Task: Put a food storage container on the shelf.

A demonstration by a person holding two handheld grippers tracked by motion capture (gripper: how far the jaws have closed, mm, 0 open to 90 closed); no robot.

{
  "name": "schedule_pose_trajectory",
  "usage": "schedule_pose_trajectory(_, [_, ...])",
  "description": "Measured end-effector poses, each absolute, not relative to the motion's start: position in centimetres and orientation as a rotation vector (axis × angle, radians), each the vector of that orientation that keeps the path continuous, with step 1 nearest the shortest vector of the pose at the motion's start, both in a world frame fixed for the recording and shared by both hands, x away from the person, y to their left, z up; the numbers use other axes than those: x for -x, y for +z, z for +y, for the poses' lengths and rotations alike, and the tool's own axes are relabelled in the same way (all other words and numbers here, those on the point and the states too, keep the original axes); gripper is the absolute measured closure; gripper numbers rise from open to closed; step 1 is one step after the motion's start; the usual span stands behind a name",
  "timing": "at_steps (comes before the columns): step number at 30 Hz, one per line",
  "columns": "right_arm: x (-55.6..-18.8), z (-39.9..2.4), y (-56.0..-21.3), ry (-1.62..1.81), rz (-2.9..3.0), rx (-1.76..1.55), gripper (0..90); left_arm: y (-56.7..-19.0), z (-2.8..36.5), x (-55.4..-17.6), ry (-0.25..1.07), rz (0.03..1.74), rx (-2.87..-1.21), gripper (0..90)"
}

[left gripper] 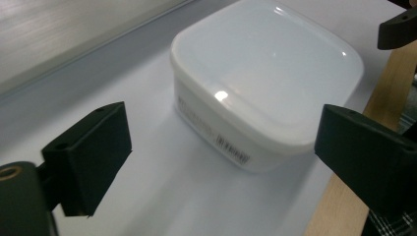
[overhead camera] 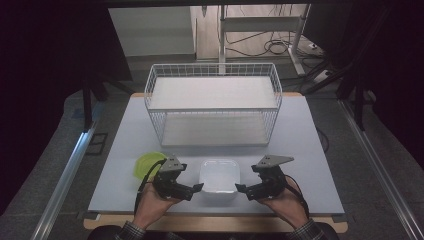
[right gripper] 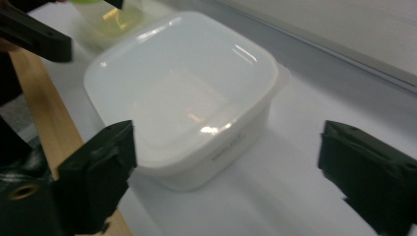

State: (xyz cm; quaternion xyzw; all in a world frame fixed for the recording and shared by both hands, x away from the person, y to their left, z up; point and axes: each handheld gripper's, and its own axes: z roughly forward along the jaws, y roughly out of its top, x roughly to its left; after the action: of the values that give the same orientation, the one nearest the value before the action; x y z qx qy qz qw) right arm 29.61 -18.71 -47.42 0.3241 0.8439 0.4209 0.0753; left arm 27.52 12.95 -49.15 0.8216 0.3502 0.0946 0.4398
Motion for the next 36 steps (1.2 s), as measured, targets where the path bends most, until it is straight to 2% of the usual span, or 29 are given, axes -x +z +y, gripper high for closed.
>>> schedule_pose_trajectory(1, [-29.6,-18.7,-47.4,1.263,2.531,-0.972,14.6,-49.1,12.8,-27.7,0.237,0.869,-2.038,10.1])
schedule_pose_trajectory(5, [-30.1,-18.2,-47.1,1.273,2.545,-1.003,24.4,-49.1,12.4,-28.6,0.221,0.870,-2.026,16.5])
schedule_pose_trajectory(11, [-31.0,-17.6,-47.8,1.247,2.577,-1.061,28.6,-50.0,12.3,-29.7,0.164,0.892,-2.020,19.6])
schedule_pose_trajectory(17, [-31.6,-17.1,-48.5,1.251,2.614,-1.124,31.0,-50.7,11.8,-30.5,0.043,0.891,-2.006,18.7])
schedule_pose_trajectory(20, [-31.9,-17.0,-48.6,1.267,2.630,-1.166,32.2,-51.0,11.9,-30.7,-0.047,0.902,-1.983,21.2])
schedule_pose_trajectory(21, [-32.0,-17.1,-48.6,1.273,2.641,-1.197,35.1,-51.1,11.9,-30.8,-0.090,0.900,-1.974,23.6])
schedule_pose_trajectory(24, [-31.9,-17.2,-48.8,1.297,2.648,-1.270,37.8,-51.0,11.8,-30.5,-0.108,0.938,-1.971,25.0])
schedule_pose_trajectory(27, [-31.4,-17.4,-48.4,1.282,2.635,-1.329,46.8,-50.3,12.1,-29.7,-0.106,0.985,-1.979,36.0])
schedule_pose_trajectory(28, [-31.4,-17.4,-48.4,1.282,2.635,-1.329,46.8,-50.3,12.1,-29.7,-0.106,0.985,-1.979,39.7])
schedule_pose_trajectory(29, [-31.3,-17.6,-48.3,1.288,2.630,-1.357,50.4,-50.2,12.2,-29.5,-0.106,0.993,-1.977,39.7])
schedule_pose_trajectory(30, [-31.2,-18.0,-48.3,1.315,2.623,-1.417,57.4,-50.0,12.4,-29.1,-0.103,1.009,-1.974,46.1])
schedule_pose_trajectory(32, [-31.1,-18.3,-48.3,1.336,2.617,-1.451,60.8,-49.8,12.4,-29.0,-0.099,1.021,-1.971,48.5])
schedule_pose_trajectory(34, [-31.0,-18.7,-48.3,1.388,2.597,-1.531,66.3,-49.5,12.5,-28.7,-0.103,1.053,-1.962,55.9])
schedule_pose_trajectory(36, [-30.7,-18.7,-48.1,1.386,2.586,-1.536,67.8,-49.4,12.6,-28.5,-0.102,1.075,-1.946,59.1])
